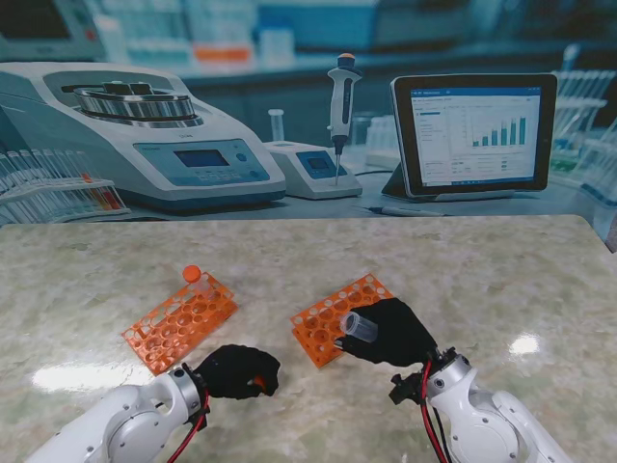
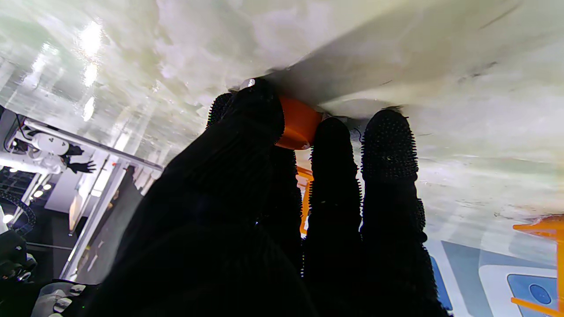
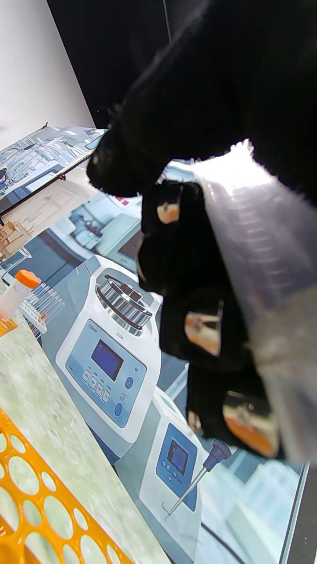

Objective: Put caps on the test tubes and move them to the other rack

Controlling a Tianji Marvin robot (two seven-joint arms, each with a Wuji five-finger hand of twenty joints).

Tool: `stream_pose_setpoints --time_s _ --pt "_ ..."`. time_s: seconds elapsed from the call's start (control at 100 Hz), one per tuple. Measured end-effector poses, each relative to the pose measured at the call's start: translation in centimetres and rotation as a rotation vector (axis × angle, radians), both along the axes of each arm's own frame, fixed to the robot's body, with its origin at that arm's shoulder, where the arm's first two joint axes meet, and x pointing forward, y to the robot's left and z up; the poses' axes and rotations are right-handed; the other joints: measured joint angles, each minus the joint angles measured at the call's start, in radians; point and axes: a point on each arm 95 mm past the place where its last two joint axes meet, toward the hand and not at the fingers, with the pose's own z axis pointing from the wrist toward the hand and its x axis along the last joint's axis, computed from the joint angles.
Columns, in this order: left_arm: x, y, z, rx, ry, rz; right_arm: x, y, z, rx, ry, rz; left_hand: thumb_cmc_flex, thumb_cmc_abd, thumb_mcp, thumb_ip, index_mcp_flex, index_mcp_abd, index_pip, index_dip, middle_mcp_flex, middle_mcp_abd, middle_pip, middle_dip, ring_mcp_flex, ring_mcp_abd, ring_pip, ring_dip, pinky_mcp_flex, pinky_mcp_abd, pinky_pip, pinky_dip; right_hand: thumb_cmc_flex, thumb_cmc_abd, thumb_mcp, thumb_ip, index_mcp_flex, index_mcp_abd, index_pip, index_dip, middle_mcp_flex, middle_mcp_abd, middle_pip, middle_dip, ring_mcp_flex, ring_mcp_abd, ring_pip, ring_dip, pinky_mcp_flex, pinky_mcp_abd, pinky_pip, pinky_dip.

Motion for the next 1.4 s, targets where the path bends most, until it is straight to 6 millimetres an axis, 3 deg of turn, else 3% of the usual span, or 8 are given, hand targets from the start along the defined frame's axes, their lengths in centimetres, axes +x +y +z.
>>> stream_pose_setpoints --time_s 0.47,0.89,1.4 --pt "0.2 -0.08 0.0 -0.004 -0.008 0.008 0.11 -0.02 -0.02 0.003 0.002 0.003 0.0 -0.02 0.043 0.0 0.025 0.004 0.009 -0.01 0.01 0.016 -0.005 -0.014 0.009 0.014 -0.015 0.0 0.003 0.019 -0.005 -0.009 0.0 0.001 0.0 -0.008 0.0 -0.001 0.0 0.0 0.0 0.0 -0.002 0.0 0.0 0.0 0.0 0.0 0.0 0.0 0.0 0.0" --pt "0.39 -0.55 0.35 0.002 0.01 -0.008 0.14 -0.16 -0.01 0.01 0.002 0.001 0.015 -0.042 0.071 0.0 0.041 0.048 0.06 0.007 0.019 0.023 -0.006 -0.003 0.01 0.047 -0.039 -0.006 0.012 0.059 -0.043 -0.009 0.0 0.002 -0.001 -0.018 0.0 -0.001 0.0 0.0 0.0 0.0 -0.002 0.001 0.0 0.0 0.0 0.0 0.0 0.0 0.0 0.0" --pt "0.5 -0.91 0.6 -0.004 -0.001 -0.016 0.26 -0.31 -0.11 0.016 0.008 -0.001 0.03 -0.043 0.072 0.002 0.041 0.059 0.081 0.021 0.021 0.023 -0.016 -0.002 0.02 0.053 -0.097 -0.097 0.011 0.059 -0.115 -0.06 0.0 0.003 -0.001 -0.027 0.0 -0.001 0.0 0.001 0.0 0.0 -0.01 0.001 0.0 0.0 0.0 0.0 0.0 0.0 0.0 0.0"
